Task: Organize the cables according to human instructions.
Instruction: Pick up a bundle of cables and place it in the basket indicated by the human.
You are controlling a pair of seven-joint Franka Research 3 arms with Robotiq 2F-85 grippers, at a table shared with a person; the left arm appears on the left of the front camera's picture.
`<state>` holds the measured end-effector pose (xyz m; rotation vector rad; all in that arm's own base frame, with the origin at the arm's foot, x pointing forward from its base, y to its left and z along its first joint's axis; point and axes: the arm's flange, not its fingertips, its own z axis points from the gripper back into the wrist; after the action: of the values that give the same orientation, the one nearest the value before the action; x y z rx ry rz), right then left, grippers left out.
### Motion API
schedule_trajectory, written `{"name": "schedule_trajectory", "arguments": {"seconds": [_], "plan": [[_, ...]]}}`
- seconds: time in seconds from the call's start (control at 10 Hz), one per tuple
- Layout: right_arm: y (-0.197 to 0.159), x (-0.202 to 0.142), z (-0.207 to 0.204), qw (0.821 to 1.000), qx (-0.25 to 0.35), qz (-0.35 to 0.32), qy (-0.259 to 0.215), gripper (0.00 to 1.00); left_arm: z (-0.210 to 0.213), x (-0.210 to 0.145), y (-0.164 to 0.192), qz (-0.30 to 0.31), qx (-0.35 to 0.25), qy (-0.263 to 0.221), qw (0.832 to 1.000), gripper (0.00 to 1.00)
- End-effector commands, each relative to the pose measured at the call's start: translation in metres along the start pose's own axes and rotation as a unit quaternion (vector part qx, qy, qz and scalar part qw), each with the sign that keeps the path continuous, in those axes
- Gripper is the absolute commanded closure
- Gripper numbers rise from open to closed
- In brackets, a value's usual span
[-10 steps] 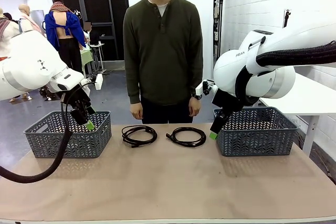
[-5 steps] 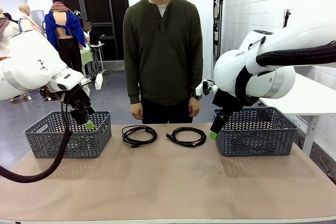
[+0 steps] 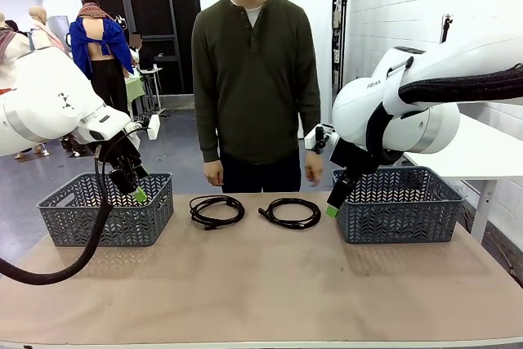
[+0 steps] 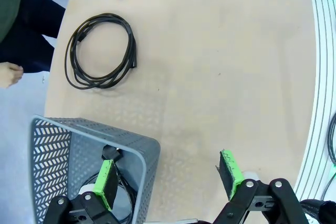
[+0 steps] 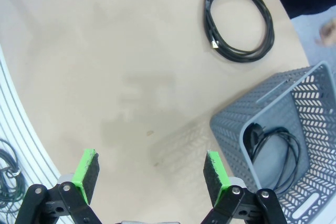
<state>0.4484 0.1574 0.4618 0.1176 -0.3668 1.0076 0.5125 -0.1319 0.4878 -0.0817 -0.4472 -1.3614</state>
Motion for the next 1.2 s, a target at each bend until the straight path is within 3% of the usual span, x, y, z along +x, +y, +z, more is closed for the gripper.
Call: {"name": "schedule_trajectory", "arguments": {"seconds": [0.0, 1.1], "plan": [[0.0004, -0.0008, -0.0013, 1.000, -0.001, -0.001, 0.000, 0.00, 0.0022, 0.0010, 0.0010, 0.001, -0.004, -0.002, 1.000, 0.00], [0.0004, -0.0008, -0.0013, 1.000, -0.001, -0.001, 0.000, 0.00, 0.0022, 0.0010, 0.0010, 0.001, -0.004, -0.002, 1.000, 0.00]]}}
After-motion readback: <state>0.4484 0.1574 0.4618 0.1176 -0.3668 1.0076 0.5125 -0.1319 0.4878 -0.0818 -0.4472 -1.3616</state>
